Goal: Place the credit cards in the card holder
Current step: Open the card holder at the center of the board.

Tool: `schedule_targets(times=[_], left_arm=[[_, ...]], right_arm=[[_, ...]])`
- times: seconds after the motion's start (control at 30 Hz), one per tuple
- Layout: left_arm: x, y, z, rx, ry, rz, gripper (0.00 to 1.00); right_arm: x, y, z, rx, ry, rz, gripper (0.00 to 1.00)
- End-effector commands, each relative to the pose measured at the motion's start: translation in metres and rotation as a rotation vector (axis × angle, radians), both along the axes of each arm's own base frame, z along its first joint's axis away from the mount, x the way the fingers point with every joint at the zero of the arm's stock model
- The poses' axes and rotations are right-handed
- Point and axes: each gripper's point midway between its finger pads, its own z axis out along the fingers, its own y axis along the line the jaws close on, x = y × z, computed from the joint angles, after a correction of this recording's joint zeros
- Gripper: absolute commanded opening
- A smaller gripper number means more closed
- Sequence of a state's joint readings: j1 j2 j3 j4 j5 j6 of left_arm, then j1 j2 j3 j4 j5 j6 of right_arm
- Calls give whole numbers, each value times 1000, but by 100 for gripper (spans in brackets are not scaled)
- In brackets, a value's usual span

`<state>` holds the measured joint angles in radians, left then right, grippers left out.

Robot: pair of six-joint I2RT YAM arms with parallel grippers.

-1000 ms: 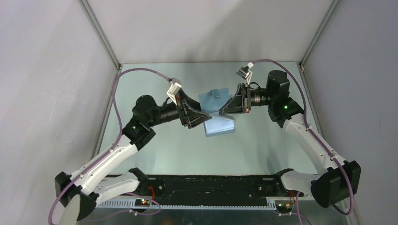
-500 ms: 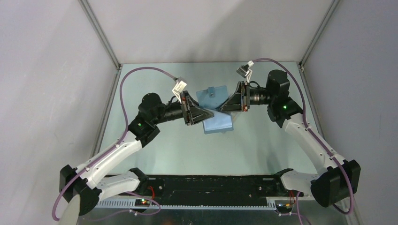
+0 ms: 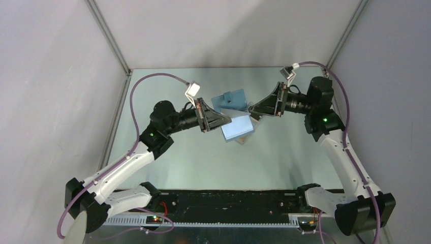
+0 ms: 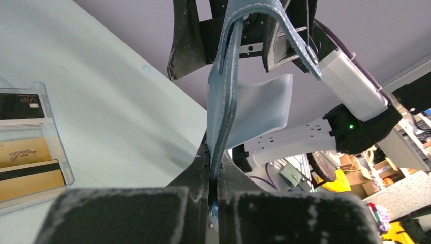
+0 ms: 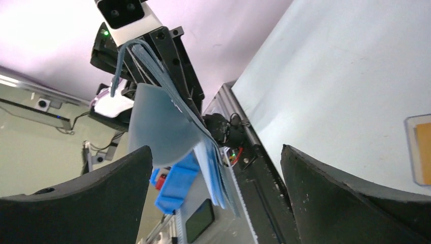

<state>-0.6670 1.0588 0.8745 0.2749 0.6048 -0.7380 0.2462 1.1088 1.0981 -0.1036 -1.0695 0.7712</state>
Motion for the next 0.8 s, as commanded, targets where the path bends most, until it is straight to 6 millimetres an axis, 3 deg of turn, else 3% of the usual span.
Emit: schedule_targets(times=[0.0,0.3,0.43,0.5,0.53,0.57,0.6,0.63,0.7,0.77], left_arm=[[-3,4,27,-87,9,-5,0],[-8,4,44,-133,7,-34,0],[-11,1,45,-135,23,-66,0],[-10,1,44,-135,34,-66,2],[-10,1,42,-135,42,-64,6],[-9,1,42,-139,50,-55,24],[-6,3,38,-137,64,-41,37],[-4,5,38,-146,80,-25,63],[4,13,31,-154,113,29,93],[13,23,20,-158,145,88,99]], right_arm=[[-8,-13,-7,-37,-74,0,99],[-25,3,-13,-13,-104,152,99],[-23,22,-10,13,-95,186,92],[-23,33,-6,37,-86,210,73],[-23,39,-3,56,-69,227,45],[-22,41,-3,62,-51,237,32],[-19,44,-5,68,-7,240,12],[-15,45,-7,69,19,229,2],[-7,46,-11,68,76,192,0],[0,45,-11,70,110,150,0]])
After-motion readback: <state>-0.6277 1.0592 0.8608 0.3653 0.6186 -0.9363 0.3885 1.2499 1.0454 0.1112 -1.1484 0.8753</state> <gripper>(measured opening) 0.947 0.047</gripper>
